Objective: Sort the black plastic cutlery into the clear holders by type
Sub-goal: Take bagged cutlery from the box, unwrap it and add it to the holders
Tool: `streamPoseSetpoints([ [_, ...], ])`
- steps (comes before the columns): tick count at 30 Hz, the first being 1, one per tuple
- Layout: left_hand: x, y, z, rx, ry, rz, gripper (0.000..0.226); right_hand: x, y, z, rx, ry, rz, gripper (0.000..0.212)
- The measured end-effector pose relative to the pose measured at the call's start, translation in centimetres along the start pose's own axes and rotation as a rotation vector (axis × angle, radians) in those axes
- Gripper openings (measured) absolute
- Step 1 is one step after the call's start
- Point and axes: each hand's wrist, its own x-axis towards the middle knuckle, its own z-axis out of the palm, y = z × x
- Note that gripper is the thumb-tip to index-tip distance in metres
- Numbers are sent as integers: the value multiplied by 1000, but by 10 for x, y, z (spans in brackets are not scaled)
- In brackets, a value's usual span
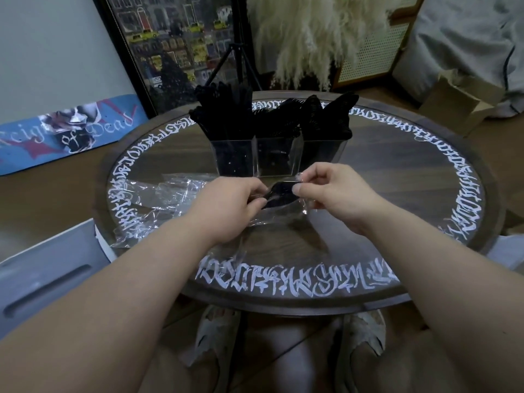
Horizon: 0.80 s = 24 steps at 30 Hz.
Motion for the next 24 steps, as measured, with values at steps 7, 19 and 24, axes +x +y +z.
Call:
streamPoseSetpoints([
  [7, 3, 2, 0, 12, 68, 39, 21, 1, -1, -5, -173, 49, -62, 1],
  [19, 3, 4, 0, -36, -43, -46, 42, -3, 0, -2, -248, 184, -203, 12],
  [24, 7, 2, -1, -11, 6, -32, 35, -4, 2, -3, -239, 167, -180, 10],
])
